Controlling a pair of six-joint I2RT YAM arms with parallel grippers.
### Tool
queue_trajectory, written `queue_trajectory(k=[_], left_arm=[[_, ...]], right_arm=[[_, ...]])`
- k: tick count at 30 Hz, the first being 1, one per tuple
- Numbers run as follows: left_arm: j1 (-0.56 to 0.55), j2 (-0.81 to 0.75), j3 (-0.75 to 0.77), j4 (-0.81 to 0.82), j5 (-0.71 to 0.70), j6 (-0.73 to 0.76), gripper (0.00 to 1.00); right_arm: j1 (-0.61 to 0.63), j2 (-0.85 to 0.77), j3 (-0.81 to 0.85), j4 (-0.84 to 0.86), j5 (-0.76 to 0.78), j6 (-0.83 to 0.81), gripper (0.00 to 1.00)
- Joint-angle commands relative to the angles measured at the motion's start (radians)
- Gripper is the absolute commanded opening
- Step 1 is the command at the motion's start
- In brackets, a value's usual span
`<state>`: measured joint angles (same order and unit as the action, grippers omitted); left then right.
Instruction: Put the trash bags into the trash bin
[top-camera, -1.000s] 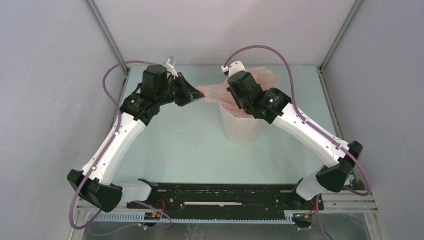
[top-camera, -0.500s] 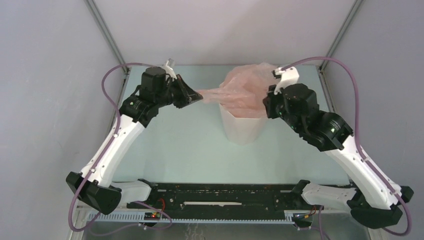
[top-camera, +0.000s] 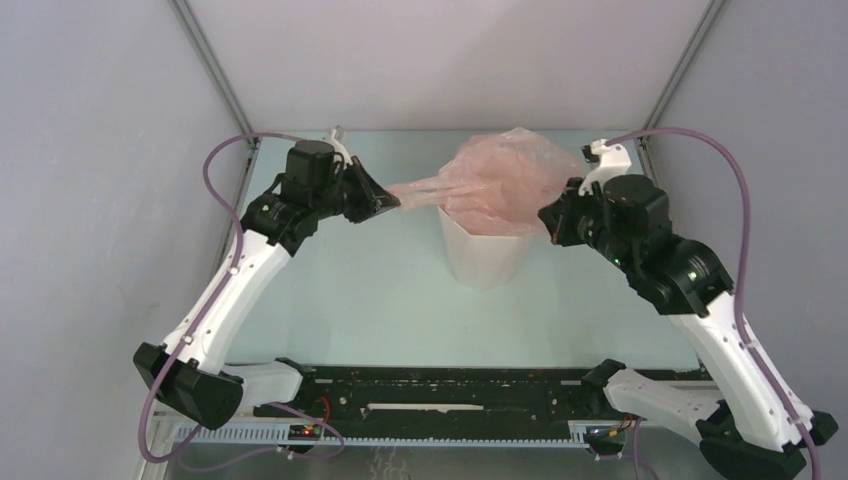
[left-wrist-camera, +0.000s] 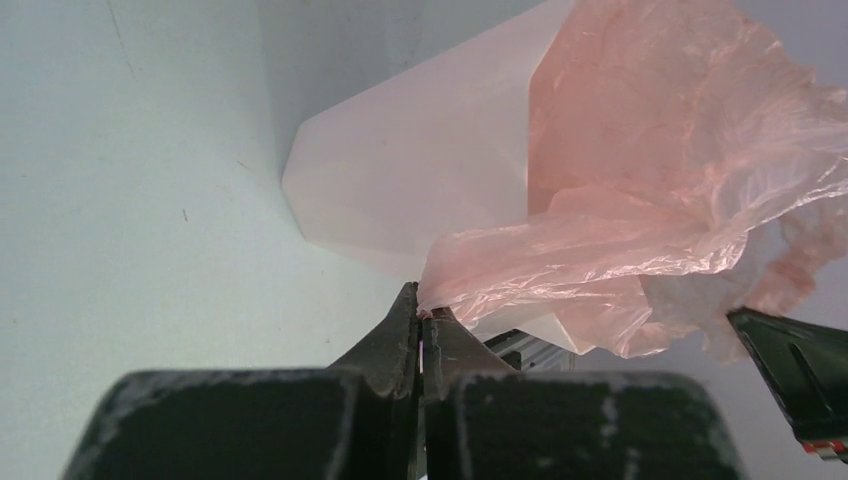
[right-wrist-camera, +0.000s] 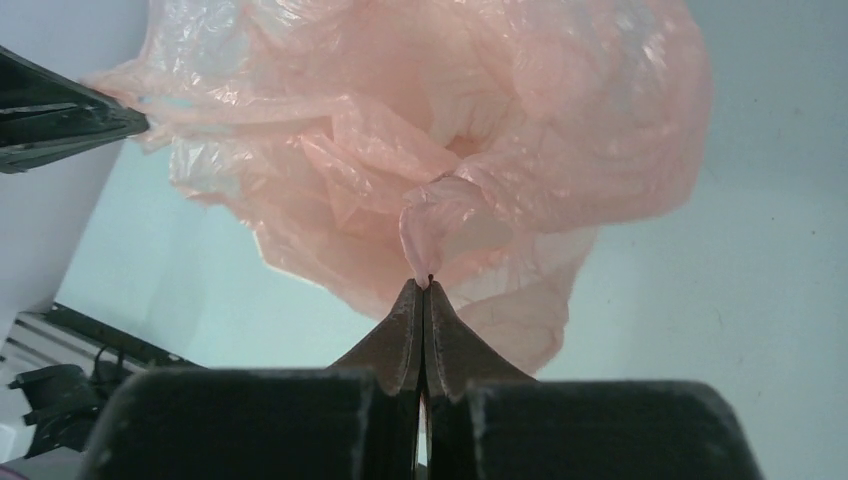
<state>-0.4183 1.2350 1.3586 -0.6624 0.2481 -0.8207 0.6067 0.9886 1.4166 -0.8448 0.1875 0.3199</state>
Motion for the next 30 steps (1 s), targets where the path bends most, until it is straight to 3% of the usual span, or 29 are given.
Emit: queue_trajectory(k=[1, 9, 15, 19, 30], left_arm=[[0.004, -0.043, -0.023, 0.0, -0.034, 0.014, 0.0], [0.007, -0.076, -0.027, -0.024, -0.086, 0.034, 0.0], [0.053, -0.136, 0.014, -0.113, -0.106, 0.054, 0.0], [0.081, -0.185, 0.025, -0.201, -0.145, 0.108, 0.0], [0.082, -0.237, -0.265, -0.046, -0.037, 0.02, 0.0]], right_arm=[[-0.029, -0.071, -0.029, -0.01, -0.045, 0.059, 0.0], [-0.078, -0.145, -0.035, -0.039, -0.026, 0.056, 0.0], [-0.203, -0.175, -0.073, -0.077, -0.175, 0.064, 0.0], [-0.244, -0.209, -0.08, -0.136, -0.167, 0.065, 0.0], [-0.269, -0.26, -0.28, -0.158, -0.098, 0.074, 0.0]])
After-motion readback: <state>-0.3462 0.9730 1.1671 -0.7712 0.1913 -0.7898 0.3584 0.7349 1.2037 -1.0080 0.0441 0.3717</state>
